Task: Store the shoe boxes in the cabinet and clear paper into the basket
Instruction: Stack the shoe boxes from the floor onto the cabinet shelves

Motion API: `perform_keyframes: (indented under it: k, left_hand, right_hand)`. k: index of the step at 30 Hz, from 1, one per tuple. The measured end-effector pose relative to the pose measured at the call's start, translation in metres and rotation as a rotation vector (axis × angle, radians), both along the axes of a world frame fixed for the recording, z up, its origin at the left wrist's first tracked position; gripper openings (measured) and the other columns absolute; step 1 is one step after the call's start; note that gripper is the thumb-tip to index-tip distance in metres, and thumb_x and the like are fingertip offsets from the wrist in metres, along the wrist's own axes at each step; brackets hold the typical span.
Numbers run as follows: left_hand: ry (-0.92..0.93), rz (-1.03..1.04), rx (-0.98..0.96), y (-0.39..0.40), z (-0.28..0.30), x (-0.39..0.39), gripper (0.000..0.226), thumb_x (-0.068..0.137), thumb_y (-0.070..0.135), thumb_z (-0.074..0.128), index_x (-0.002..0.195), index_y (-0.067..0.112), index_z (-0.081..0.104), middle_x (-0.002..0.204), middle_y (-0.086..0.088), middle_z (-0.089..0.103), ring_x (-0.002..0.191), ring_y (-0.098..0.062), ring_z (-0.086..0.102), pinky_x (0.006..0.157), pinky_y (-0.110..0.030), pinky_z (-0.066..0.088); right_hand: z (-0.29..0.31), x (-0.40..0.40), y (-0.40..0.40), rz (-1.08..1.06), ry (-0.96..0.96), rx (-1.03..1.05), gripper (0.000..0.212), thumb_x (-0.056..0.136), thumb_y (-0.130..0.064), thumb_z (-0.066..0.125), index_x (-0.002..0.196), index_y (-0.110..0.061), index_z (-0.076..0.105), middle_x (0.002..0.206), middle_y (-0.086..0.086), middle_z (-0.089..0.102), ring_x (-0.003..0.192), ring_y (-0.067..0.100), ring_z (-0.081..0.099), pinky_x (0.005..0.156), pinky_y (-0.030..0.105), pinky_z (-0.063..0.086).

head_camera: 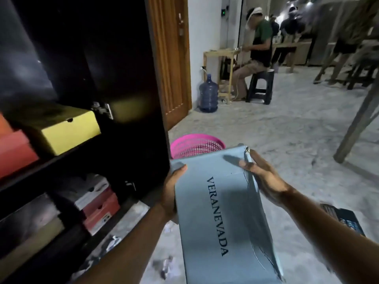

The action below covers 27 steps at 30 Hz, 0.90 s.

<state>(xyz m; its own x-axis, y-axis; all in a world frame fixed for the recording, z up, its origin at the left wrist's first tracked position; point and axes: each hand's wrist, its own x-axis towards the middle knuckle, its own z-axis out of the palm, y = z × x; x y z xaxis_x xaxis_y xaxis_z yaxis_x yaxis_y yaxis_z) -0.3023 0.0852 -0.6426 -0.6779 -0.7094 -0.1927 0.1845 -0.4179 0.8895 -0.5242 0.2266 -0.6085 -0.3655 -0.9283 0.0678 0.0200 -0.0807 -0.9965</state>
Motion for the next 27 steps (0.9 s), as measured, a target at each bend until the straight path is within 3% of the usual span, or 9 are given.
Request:
perform_keyframes:
  k: [2,6,10,12,15,19,22,24,27]
  left_hand:
    - [0.042,0.030,-0.001,-0.016,0.020,0.042,0.049,0.092,0.043,0.050,0.102,0.007,0.082,0.106,-0.018,0.078,0.092,-0.030,0.076,0.084,-0.037,0.059]
    - [0.123,0.268,-0.039,-0.053,0.065,0.121,0.052,0.102,0.044,0.044,0.101,0.009,0.082,0.107,-0.019,0.078,0.089,-0.033,0.076,0.076,-0.039,0.062]
    - [0.017,0.573,-0.159,-0.087,0.115,0.184,0.037,0.083,0.058,0.069,0.099,0.025,0.071,0.079,0.008,0.078,0.081,-0.016,0.069,0.074,-0.034,0.056]
    - [0.035,0.709,-0.227,-0.110,0.134,0.201,0.041,0.083,0.058,0.071,0.106,0.023,0.070,0.088,0.005,0.078,0.086,-0.017,0.070,0.070,-0.030,0.056]
    - [0.068,0.818,-0.293,-0.146,0.155,0.219,0.063,0.062,0.068,0.079,0.100,0.018,0.078,0.101,-0.006,0.079,0.107,-0.034,0.072,0.095,-0.040,0.058]
    - [0.019,0.808,-0.305,-0.161,0.178,0.234,0.056,0.065,0.073,0.069,0.082,0.021,0.078,0.089,-0.007,0.081,0.093,-0.035,0.072,0.090,-0.043,0.054]
    - [-0.031,0.847,-0.301,-0.173,0.198,0.242,0.055,0.076,0.072,0.064,0.097,0.023,0.076,0.100,-0.005,0.080,0.100,-0.029,0.071,0.093,-0.039,0.052]
    - [-0.135,0.931,-0.363,-0.172,0.209,0.246,0.057,0.087,0.063,0.063,0.127,0.022,0.065,0.124,-0.002,0.070,0.110,-0.022,0.065,0.087,-0.031,0.048]
    - [-0.189,1.067,-0.867,-0.154,0.214,0.248,0.050,0.098,0.035,0.063,0.141,0.014,0.048,0.127,0.005,0.052,0.108,-0.001,0.052,0.087,-0.009,0.043]
  right_hand:
    - [0.013,0.030,-0.021,0.086,0.001,0.019,0.094,0.061,-0.063,0.087,0.145,-0.038,0.052,0.139,0.001,0.068,0.130,0.026,0.063,0.106,0.050,0.048]
    - [0.022,0.082,-0.055,0.218,-0.055,0.056,0.113,0.050,-0.080,0.084,0.148,-0.037,0.050,0.136,0.006,0.070,0.117,0.026,0.069,0.095,0.043,0.051]
    - [0.008,0.122,-0.075,0.266,-0.189,0.078,0.117,0.047,-0.085,0.081,0.149,-0.039,0.048,0.136,0.010,0.070,0.121,0.030,0.069,0.102,0.054,0.050]
    - [-0.004,0.138,-0.081,0.258,-0.294,0.052,0.118,0.047,-0.082,0.084,0.150,-0.038,0.047,0.141,0.009,0.066,0.124,0.033,0.067,0.106,0.060,0.049]
    - [-0.010,0.175,-0.098,0.271,-0.421,0.023,0.121,0.038,-0.073,0.093,0.146,-0.041,0.050,0.137,0.010,0.069,0.121,0.037,0.069,0.104,0.064,0.050]
    - [0.018,0.232,-0.132,0.312,-0.411,-0.114,0.106,0.054,-0.051,0.099,0.143,-0.052,0.043,0.139,0.005,0.068,0.122,0.038,0.068,0.099,0.066,0.052]
    - [0.041,0.257,-0.159,0.208,-0.414,-0.175,0.087,0.073,-0.030,0.091,0.143,-0.040,0.042,0.131,0.007,0.072,0.111,0.032,0.074,0.095,0.064,0.057]
    - [0.051,0.267,-0.179,0.149,-0.447,-0.157,0.082,0.077,-0.027,0.090,0.143,-0.037,0.042,0.128,0.012,0.072,0.102,0.029,0.077,0.091,0.061,0.059]
    - [0.067,0.279,-0.207,0.090,-0.520,-0.119,0.086,0.076,-0.030,0.090,0.143,-0.035,0.038,0.126,0.021,0.067,0.101,0.039,0.076,0.084,0.059,0.062]
